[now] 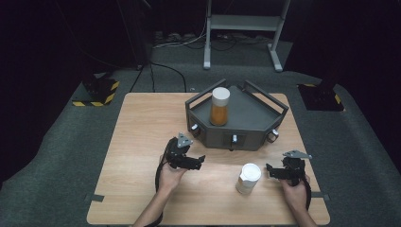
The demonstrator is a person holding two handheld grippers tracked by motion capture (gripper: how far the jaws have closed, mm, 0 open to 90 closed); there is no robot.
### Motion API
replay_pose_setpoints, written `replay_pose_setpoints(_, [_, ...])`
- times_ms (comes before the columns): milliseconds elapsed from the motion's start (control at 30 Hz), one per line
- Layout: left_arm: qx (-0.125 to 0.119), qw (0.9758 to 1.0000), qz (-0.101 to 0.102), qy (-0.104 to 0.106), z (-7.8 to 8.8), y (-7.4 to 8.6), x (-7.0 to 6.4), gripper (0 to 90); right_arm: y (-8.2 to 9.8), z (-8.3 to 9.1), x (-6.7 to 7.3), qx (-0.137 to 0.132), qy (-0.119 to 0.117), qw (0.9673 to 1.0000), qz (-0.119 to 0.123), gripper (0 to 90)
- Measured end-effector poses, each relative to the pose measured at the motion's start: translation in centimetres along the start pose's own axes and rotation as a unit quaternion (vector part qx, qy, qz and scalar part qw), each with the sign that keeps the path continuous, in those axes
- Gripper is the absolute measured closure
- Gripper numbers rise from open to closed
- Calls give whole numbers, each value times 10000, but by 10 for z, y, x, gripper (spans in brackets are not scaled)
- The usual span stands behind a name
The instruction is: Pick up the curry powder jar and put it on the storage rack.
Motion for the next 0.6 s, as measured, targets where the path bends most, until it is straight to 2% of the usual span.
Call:
replay_pose_setpoints(267, [178, 9998, -34, -53, -15, 16, -10, 60, 0, 0, 0, -1, 0, 10000, 1, 43])
replay_pose_setpoints(600, [343, 9993, -96, -137, -29, 25, -16, 60, 0, 0, 0, 0, 0, 10000, 0, 43])
Point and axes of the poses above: each handheld gripper's, and its own axes: z roughly backward along the jaws, y roughly out of its underside, x roughly to its left, the point moved 6 cm from there along -z, roughly forward along the jaws, and after that the axes turned 3 degrees about -z, right-handed, at the moved point
